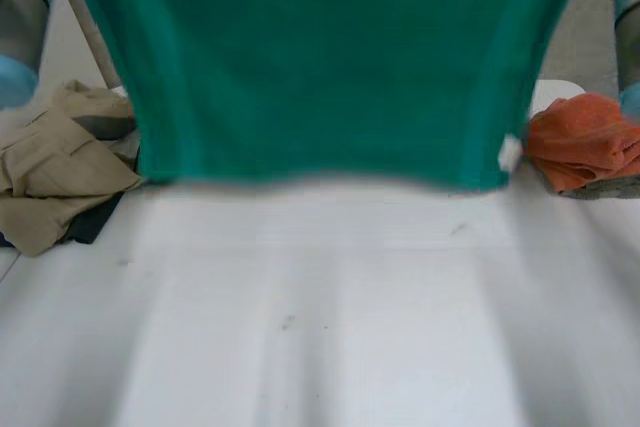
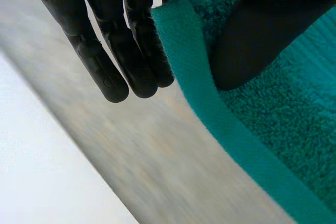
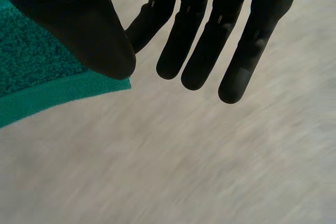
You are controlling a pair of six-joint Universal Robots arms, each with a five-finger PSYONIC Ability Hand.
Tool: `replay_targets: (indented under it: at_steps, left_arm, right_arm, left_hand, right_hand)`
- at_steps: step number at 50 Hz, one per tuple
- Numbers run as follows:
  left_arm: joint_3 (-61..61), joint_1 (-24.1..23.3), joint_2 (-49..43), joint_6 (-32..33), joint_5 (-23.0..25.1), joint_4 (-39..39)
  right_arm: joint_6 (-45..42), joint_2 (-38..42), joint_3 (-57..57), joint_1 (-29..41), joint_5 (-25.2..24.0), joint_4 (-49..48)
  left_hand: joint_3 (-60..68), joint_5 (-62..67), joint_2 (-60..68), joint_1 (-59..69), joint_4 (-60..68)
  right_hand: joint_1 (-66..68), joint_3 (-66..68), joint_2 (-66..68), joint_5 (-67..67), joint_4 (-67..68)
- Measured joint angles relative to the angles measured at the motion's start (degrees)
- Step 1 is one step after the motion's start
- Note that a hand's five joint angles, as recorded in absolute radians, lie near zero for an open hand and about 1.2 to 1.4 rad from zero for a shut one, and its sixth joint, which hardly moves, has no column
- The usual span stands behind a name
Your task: Fold the laundry.
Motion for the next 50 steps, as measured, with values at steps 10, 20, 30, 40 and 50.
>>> replay_targets:
  at_steps: [10,20,30,40,50]
  left_arm:
    - [-8.3,1.2,1.7,-4.8,0.8,9.0]
    - [-20.0,1.7,-2.5,-4.2,3.2,7.7]
    - [-36.0,1.7,-2.0,2.0,6.5,2.2]
    - [-59.6,5.0,13.4,19.8,9.6,-13.7]
    - [-69.6,9.3,24.6,35.3,16.5,-30.8]
  right_arm:
    - [5.0,-3.1,7.0,0.6,-2.5,-8.5]
    - [4.9,0.3,16.3,0.3,-5.0,-2.1]
    - [3.1,0.2,31.7,-1.9,-6.0,10.4]
    - [-10.2,-16.9,51.1,-8.0,-6.8,35.0]
    - [-25.8,-28.6,59.4,-13.7,-12.4,47.1]
  left_hand:
    - [0.0,0.0,0.0,0.0,0.0]
    - [0.1,0.0,0.1,0.0,0.0]
    - [0.1,0.0,0.1,0.0,0.0]
    - [0.1,0.0,0.1,0.0,0.0]
    - [0.1,0.0,0.1,0.0,0.0]
  right_hand:
    - [0.0,0.1,0.0,0.5,0.1]
    - [0.0,0.2,0.0,0.5,0.1]
    - [0.0,0.2,0.0,0.5,0.1]
    - [0.0,0.2,0.0,0.5,0.1]
    - [0.0,0.2,0.0,0.5,0.1]
